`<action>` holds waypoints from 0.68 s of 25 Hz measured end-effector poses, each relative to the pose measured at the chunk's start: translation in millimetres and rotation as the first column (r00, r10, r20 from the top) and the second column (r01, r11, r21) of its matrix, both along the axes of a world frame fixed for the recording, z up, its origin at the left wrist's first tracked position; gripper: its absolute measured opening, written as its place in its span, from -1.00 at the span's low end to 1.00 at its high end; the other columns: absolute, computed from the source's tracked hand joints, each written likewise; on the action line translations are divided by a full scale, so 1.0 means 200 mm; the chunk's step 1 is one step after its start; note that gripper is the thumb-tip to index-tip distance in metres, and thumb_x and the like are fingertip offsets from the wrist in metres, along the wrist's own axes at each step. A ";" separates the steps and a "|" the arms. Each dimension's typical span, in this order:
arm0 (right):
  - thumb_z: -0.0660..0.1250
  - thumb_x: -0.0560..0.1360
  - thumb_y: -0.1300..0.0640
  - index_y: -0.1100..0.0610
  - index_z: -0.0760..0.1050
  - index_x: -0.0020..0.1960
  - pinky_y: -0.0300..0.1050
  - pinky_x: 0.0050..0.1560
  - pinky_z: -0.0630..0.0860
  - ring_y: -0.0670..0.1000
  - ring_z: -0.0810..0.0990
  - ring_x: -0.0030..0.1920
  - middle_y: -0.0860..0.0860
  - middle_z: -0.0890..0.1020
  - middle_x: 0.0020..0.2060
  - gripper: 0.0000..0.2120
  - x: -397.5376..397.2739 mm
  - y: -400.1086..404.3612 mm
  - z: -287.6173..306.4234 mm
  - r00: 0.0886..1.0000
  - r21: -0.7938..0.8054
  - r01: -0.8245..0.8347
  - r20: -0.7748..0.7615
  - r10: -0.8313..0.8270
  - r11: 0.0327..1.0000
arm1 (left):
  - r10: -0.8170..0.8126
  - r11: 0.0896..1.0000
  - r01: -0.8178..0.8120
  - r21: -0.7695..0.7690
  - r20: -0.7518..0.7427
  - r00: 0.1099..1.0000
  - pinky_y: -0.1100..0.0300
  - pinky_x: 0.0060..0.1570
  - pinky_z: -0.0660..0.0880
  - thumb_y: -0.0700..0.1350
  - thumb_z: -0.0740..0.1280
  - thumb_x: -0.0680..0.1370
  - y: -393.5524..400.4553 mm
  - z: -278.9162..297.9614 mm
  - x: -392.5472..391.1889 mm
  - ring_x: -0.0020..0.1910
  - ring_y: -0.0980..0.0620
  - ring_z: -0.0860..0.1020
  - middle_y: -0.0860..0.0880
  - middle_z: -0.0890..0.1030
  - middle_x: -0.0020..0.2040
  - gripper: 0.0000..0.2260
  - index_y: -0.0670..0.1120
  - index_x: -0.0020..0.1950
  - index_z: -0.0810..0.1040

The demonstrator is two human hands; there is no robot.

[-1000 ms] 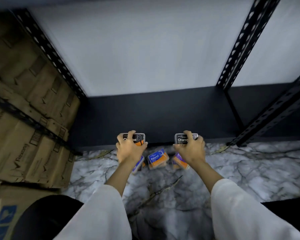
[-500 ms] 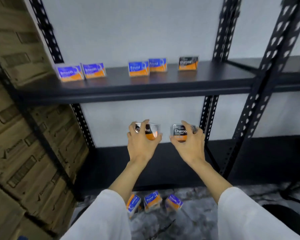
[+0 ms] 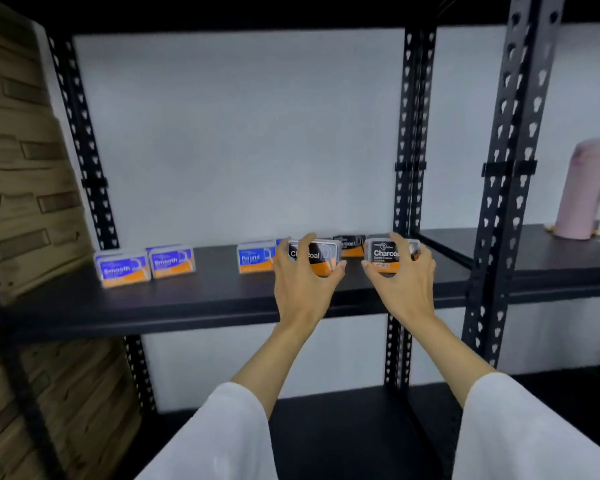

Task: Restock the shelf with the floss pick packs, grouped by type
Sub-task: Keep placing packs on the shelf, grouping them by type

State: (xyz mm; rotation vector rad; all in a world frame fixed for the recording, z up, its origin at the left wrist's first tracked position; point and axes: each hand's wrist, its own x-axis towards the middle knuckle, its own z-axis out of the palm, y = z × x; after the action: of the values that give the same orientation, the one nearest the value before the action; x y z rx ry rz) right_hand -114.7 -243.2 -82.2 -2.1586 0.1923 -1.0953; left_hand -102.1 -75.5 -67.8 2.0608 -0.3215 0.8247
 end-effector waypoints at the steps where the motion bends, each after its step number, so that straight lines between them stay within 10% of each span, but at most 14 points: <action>1: 0.36 0.41 -0.22 -0.13 0.19 0.46 0.19 0.37 0.28 0.20 0.17 0.40 0.18 0.20 0.39 -0.31 0.09 -0.06 0.04 1.000 0.001 0.006 -0.008 -0.006 1.000 | -0.013 1.000 0.013 0.004 -0.001 1.000 -0.03 0.16 0.50 0.26 0.39 0.39 -0.04 0.04 0.08 0.43 -0.01 0.24 0.03 0.18 0.44 -0.42 0.22 0.36 0.31; 17: 0.49 0.38 -0.03 0.07 0.26 0.22 0.06 0.09 0.50 0.24 0.42 0.17 0.13 0.20 0.22 -0.44 0.71 -0.42 0.02 0.971 -0.038 -0.007 -0.239 -0.002 0.999 | 0.009 0.988 0.006 0.157 -0.096 0.995 0.05 -0.05 0.56 0.21 0.47 0.35 -0.31 -0.01 0.54 0.20 -0.04 0.45 -0.02 0.20 0.34 -0.41 0.11 0.27 0.32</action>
State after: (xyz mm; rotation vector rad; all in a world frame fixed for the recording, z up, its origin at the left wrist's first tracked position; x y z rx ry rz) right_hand 27.7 -327.8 -78.3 -2.3221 0.2795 -0.8403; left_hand 6.2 -138.5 -70.3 2.2398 -0.3403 0.7170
